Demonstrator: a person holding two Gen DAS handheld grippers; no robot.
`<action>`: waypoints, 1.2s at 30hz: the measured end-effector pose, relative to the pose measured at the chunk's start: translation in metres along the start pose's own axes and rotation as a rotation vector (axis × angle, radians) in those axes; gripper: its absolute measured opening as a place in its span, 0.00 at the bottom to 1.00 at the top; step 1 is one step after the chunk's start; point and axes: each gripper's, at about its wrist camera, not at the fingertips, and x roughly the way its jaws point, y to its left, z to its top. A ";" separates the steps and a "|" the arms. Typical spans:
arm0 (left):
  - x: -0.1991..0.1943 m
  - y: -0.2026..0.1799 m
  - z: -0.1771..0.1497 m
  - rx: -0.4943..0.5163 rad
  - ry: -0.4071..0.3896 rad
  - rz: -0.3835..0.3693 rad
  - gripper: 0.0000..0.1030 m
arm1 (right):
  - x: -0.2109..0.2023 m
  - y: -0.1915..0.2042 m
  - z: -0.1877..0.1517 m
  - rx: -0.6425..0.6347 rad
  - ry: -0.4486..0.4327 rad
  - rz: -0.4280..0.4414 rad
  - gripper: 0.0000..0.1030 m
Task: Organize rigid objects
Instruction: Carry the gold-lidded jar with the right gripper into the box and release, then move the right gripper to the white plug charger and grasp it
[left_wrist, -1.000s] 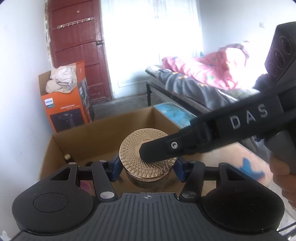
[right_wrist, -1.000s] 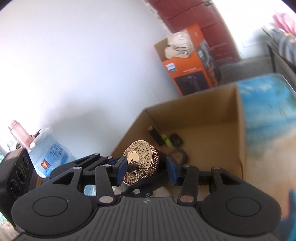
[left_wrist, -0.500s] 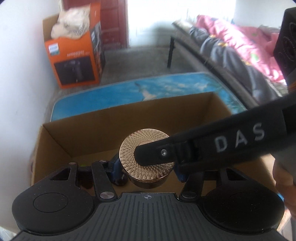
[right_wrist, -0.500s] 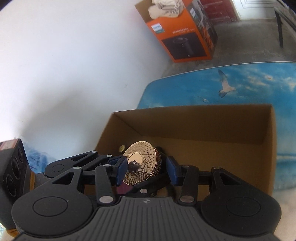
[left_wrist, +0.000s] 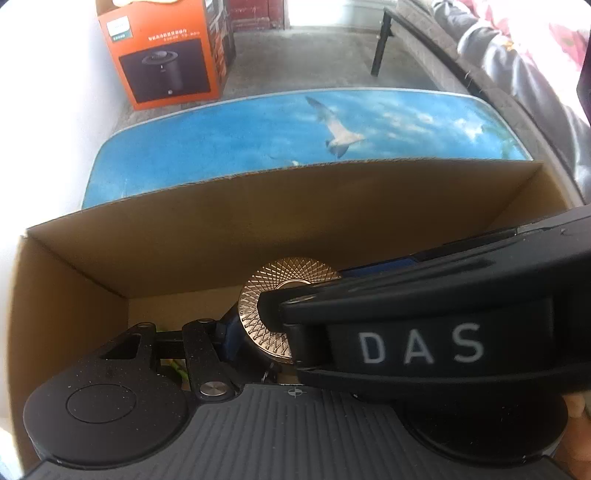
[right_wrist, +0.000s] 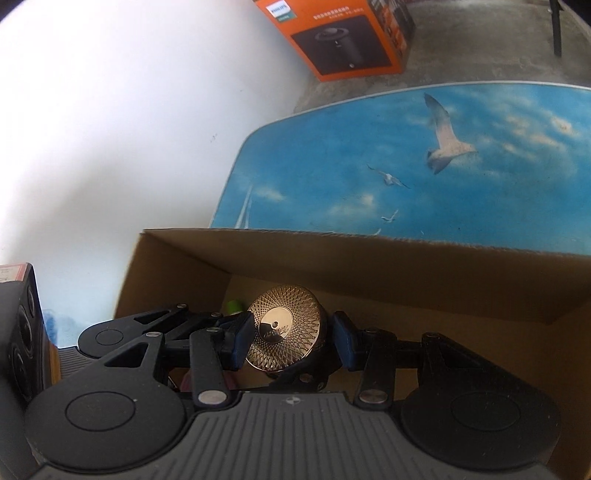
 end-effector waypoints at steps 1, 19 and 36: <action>0.002 0.000 0.000 0.002 0.005 0.004 0.54 | 0.002 -0.001 0.001 0.000 0.002 -0.003 0.48; -0.064 -0.003 -0.016 0.021 -0.126 -0.015 0.74 | -0.075 0.025 -0.027 -0.063 -0.175 0.020 0.59; -0.224 0.009 -0.208 0.040 -0.607 -0.171 1.00 | -0.231 0.036 -0.250 -0.110 -0.618 0.119 0.97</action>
